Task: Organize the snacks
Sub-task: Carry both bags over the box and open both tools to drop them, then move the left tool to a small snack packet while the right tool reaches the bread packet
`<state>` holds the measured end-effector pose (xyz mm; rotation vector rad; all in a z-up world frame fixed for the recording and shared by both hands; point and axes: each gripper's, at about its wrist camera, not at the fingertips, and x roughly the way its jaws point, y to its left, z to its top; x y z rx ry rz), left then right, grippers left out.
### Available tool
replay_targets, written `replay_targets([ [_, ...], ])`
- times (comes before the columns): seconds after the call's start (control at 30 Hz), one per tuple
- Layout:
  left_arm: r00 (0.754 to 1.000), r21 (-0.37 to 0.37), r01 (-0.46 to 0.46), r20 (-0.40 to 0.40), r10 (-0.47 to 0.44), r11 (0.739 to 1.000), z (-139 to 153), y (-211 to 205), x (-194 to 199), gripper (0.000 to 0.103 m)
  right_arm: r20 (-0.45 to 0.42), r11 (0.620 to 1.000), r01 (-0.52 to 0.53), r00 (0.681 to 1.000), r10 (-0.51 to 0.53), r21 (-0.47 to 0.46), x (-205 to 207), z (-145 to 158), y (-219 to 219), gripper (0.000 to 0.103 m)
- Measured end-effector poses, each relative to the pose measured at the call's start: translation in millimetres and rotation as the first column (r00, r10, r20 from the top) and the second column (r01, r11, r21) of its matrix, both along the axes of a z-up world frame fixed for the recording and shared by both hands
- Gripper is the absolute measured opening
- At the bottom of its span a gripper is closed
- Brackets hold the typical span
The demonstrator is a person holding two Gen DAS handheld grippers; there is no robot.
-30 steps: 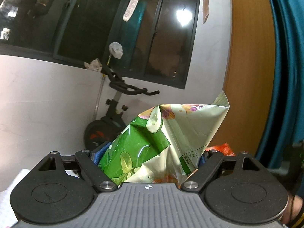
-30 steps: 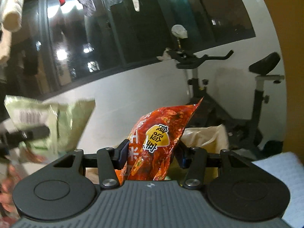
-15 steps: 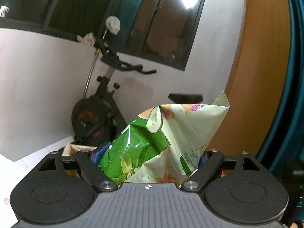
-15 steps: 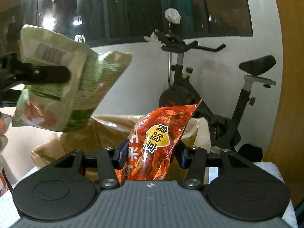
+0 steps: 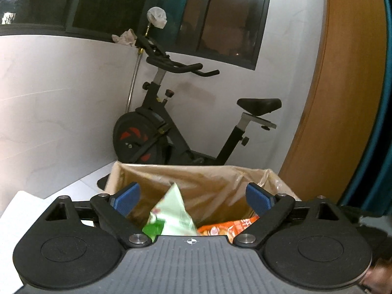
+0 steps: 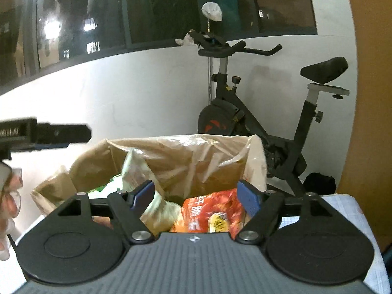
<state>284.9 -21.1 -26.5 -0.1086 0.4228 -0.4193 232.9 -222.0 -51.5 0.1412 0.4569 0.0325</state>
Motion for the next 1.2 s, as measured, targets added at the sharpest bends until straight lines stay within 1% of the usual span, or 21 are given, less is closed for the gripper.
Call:
replay_targets([
  [0.13,1.0,0.016,-0.03,-0.005,0.03,0.999,4,14,-15,0.094,0.018,0.999,0.012,1.0,-0.012,0.033,-24,5,-6,0.077],
  [0.23,0.999,0.032,-0.05,-0.008,0.051,0.998,3,25,-34,0.094,0.033,0.998,0.02,0.999,-0.022,0.053,-45,7,-7,0.077],
  [0.4,0.998,0.069,-0.07,0.005,0.069,0.995,-8,40,-71,0.094,0.068,0.999,0.018,0.997,-0.021,0.048,-79,7,-2,0.077],
  [0.47,0.997,0.08,-0.077,-0.007,0.078,0.994,-15,43,-82,0.094,0.077,0.999,0.009,0.997,-0.011,0.034,-90,4,0,0.077],
  [0.53,0.996,0.071,-0.084,-0.035,0.086,0.994,-22,47,-90,0.093,0.073,1.0,-0.004,0.997,0.003,0.022,-99,-1,3,0.077],
  [0.63,0.994,0.03,-0.088,-0.067,0.09,0.996,-35,52,-101,0.093,0.056,1.0,-0.021,0.998,0.021,-0.004,-108,-12,7,0.077],
  [0.7,0.992,0.03,-0.09,-0.087,0.092,0.996,-45,53,-105,0.092,0.033,0.999,-0.026,0.999,0.027,-0.036,-112,-24,8,0.077],
  [0.8,0.99,0.063,-0.095,-0.1,0.101,0.993,-59,50,-111,0.091,-0.015,0.995,-0.026,1.0,0.025,-0.096,-117,-41,8,0.077],
  [0.93,0.985,0.064,-0.105,-0.131,0.112,0.992,-76,49,-114,0.09,-0.088,0.992,-0.02,0.996,0.01,-0.122,-126,-67,1,0.077],
  [1.03,0.981,0.061,-0.107,-0.158,0.115,0.992,-88,48,-117,0.09,-0.153,0.989,-0.016,0.988,-0.007,-0.146,-130,-87,-8,0.077],
  [1.2,0.972,0.06,-0.117,-0.199,0.127,0.991,-101,51,-118,0.09,-0.268,0.969,-0.082,0.963,0.017,-0.232,-133,-120,-13,0.081],
])
